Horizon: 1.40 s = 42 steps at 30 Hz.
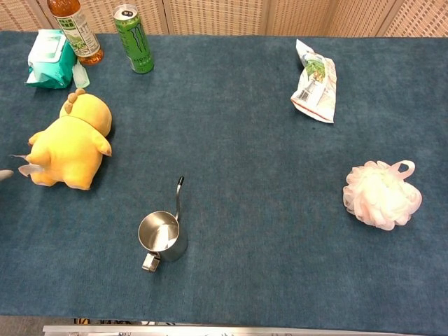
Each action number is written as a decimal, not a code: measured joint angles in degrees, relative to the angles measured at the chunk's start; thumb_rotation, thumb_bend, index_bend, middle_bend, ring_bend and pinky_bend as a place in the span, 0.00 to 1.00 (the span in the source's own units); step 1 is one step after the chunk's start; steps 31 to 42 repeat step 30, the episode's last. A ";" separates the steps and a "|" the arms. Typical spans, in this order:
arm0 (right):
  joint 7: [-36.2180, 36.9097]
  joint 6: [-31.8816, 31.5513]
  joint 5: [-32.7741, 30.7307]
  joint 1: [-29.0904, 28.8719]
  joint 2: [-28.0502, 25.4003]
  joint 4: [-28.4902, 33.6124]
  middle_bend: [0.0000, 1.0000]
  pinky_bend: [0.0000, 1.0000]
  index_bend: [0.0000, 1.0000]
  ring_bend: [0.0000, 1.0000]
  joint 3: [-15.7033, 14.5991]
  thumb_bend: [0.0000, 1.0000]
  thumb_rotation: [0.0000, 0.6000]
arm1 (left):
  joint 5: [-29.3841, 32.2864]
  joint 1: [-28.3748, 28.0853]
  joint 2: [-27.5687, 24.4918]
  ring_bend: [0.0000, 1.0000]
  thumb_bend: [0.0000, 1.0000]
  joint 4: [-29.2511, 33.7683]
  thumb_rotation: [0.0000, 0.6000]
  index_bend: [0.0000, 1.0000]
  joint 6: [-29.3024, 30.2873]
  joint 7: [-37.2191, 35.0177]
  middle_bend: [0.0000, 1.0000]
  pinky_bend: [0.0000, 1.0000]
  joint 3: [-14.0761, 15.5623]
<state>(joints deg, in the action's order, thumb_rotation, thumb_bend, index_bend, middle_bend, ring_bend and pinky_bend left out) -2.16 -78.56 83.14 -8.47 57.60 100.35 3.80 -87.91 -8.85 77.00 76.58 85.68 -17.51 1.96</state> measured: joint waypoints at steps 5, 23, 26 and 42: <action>0.74 1.03 -0.16 -0.14 1.51 -3.19 0.34 0.26 0.28 0.23 -0.54 0.20 1.00 | 4.69 0.37 -4.95 0.00 0.01 8.31 1.00 0.00 -1.17 6.18 0.00 0.00 -2.31; 5.28 0.52 4.43 -0.38 2.57 -5.22 0.34 0.26 0.28 0.23 -1.84 0.19 1.00 | 7.00 5.98 -8.39 0.00 0.01 16.75 1.00 0.00 1.84 14.23 0.00 0.00 -2.07; 5.36 0.76 5.13 -0.76 2.56 -4.94 0.34 0.26 0.28 0.23 -2.06 0.19 1.00 | 6.52 6.30 -8.30 0.00 0.01 16.76 1.00 0.00 2.03 14.22 0.00 0.00 -2.03; 5.12 1.19 5.10 -1.15 2.51 -4.70 0.34 0.26 0.28 0.23 -2.01 0.19 1.00 | 6.17 6.53 -8.10 0.00 0.01 16.56 1.00 0.00 2.16 14.10 0.00 0.00 -2.28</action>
